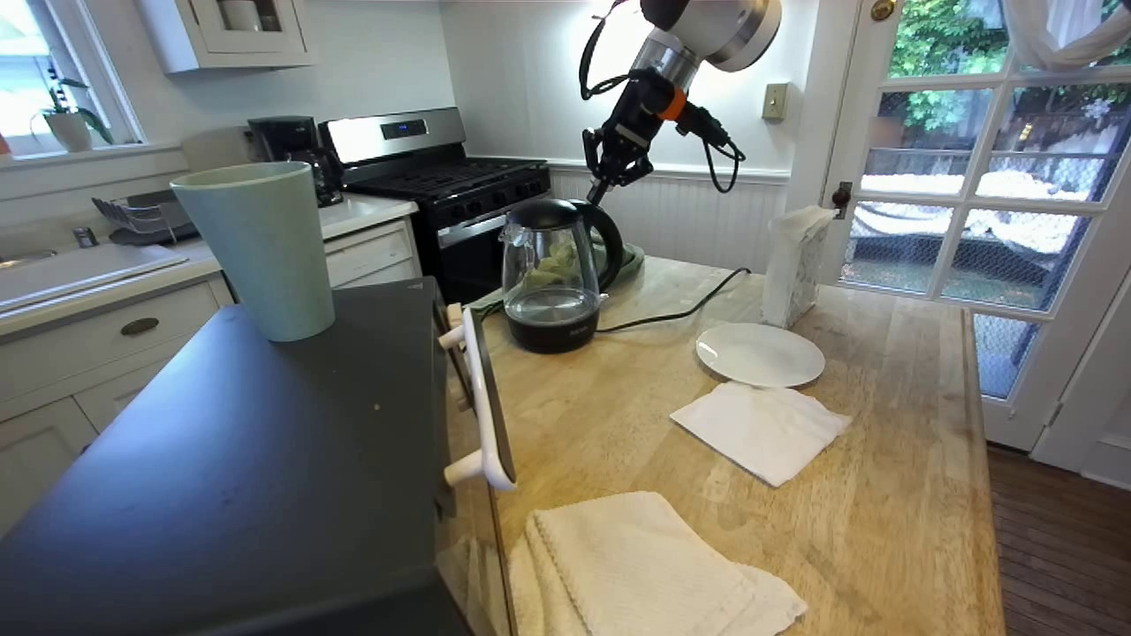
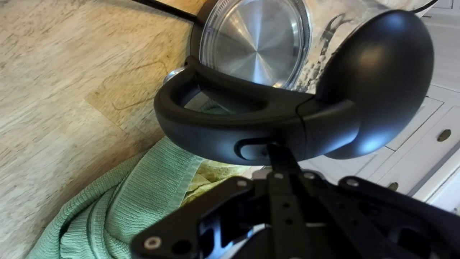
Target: Push the button on the kettle
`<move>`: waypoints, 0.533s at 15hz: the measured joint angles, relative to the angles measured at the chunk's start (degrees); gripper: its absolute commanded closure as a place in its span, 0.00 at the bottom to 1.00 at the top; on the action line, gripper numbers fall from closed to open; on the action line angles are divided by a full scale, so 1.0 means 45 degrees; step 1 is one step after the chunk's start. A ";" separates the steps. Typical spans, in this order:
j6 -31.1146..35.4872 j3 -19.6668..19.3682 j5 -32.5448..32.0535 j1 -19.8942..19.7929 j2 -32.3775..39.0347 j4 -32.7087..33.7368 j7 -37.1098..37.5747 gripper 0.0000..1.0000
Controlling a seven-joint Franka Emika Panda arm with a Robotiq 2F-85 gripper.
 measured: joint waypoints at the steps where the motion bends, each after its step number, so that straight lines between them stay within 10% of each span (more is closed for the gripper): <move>1: -0.0019 0.0000 0.0000 0.0008 0.0021 0.0038 0.0000 1.00; 8: -0.0649 0.0138 0.0028 0.0054 0.0371 0.0632 -0.0001 1.00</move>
